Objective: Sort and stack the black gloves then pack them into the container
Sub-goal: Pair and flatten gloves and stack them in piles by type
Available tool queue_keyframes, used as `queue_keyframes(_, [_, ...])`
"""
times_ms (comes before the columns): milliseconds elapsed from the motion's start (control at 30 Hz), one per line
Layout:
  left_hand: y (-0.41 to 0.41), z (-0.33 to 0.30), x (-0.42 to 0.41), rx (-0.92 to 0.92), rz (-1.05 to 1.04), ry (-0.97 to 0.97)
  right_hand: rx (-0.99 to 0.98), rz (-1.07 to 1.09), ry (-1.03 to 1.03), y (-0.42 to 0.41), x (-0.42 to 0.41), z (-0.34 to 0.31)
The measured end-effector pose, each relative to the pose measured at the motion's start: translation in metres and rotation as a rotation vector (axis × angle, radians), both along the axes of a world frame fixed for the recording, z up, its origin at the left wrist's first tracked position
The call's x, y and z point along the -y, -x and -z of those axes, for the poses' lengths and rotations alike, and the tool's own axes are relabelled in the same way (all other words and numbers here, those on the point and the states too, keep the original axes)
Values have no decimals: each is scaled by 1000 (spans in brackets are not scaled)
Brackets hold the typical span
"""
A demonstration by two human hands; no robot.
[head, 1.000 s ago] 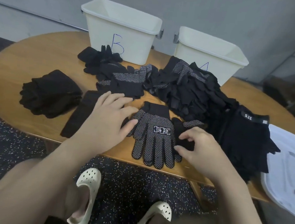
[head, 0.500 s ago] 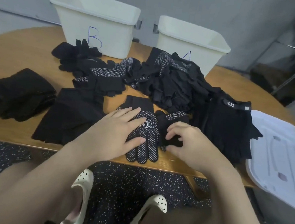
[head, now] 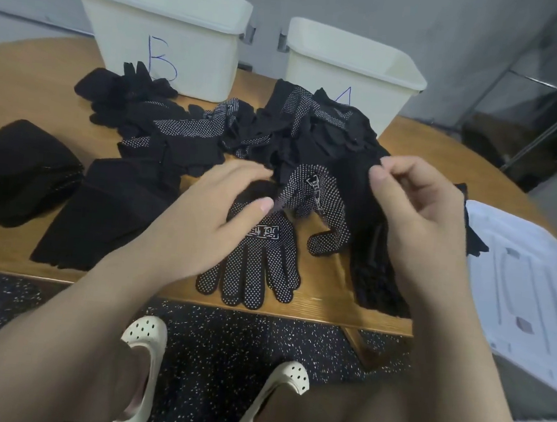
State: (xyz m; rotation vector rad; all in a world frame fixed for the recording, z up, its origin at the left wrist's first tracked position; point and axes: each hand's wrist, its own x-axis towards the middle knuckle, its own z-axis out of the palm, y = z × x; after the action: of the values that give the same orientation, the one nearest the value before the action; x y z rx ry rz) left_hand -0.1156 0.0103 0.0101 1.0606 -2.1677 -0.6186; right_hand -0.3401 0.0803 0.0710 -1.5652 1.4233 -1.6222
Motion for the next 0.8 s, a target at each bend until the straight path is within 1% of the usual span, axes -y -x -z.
queue_keyframes(67, [5, -2, 1, -125, -12, -46, 121, -29, 6, 0, 6, -1])
queue_keyframes(200, [15, -9, 2, -386, 82, -240, 417, -187, -88, -5, 20, 2])
queue_keyframes(267, [21, -11, 2, -453, 57, -230, 485, -234, -121, -10, 27, 5])
queue_keyframes(333, [26, -14, -1, -465, -72, -95, 502, -238, -148, -14, 33, 10])
queue_keyframes(400, [29, -16, -5, -477, -187, 88, 521, -227, -156, -19, 36, 14])
queue_keyframes(467, [32, -15, -9, -480, -205, 227, 534, -227, -159, -23, 38, 17])
queue_keyframes(500, [32, -14, -9, -479, -185, 248, 532, -233, -162, -25, 39, 17])
queue_keyframes(567, [32, -12, -9, -458, -118, 245, 527, -259, -170, -28, 39, 16])
queue_keyframes(633, [32, -12, -11, -390, -57, 223, 533, -275, -173, -31, 40, 14])
queue_keyframes(700, [32, -14, -15, -351, 11, 129, 540, -307, -182, -35, 41, 14])
queue_keyframes(733, [32, -15, -17, -376, 37, 50, 541, -337, -193, -38, 41, 13])
queue_keyframes(800, [32, -17, -18, -470, 25, -74, 542, -378, -204, -43, 44, 15])
